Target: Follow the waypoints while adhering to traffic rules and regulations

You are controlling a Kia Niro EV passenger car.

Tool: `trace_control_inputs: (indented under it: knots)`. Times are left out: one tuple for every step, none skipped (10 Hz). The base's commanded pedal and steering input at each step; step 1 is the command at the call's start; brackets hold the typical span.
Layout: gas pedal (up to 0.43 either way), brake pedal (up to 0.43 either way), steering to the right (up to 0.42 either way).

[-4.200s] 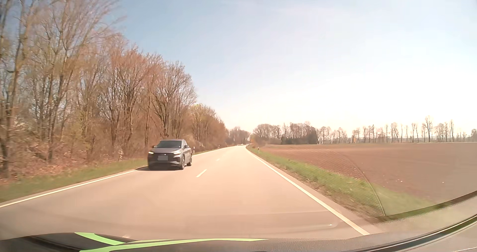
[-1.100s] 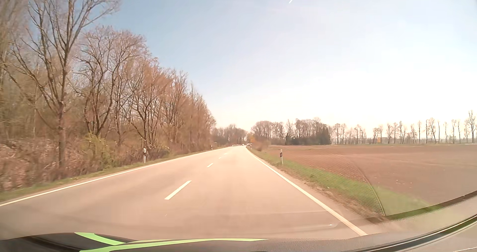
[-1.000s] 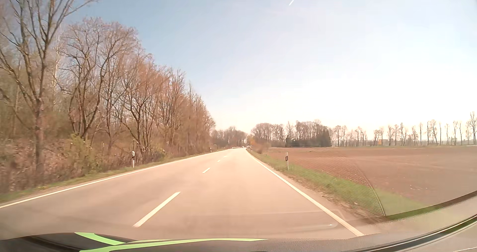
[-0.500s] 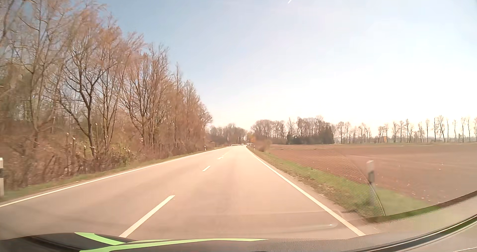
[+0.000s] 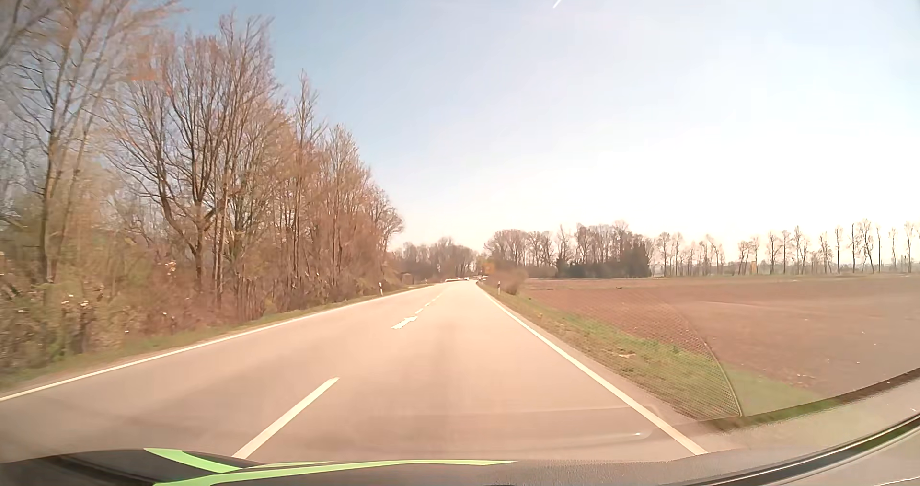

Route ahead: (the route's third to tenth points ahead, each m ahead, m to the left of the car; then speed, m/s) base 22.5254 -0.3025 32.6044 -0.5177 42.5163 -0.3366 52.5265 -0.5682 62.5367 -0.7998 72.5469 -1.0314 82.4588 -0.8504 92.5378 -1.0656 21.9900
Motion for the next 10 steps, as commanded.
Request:
trace_control_inputs:
  knots:
    - [0.0,0.0,0.0]
    - [0.0,0.0,0.0]
    - [0.0,0.0,0.0]
    - [0.0,0.0,0.0]
    - [0.0,0.0,0.0]
    - [0.0,0.0,0.001]
    - [0.0,0.0,0.002]
    - [0.0,0.0,0.003]
    - [0.0,0.0,0.002]
    - [0.0,0.0,0.002]
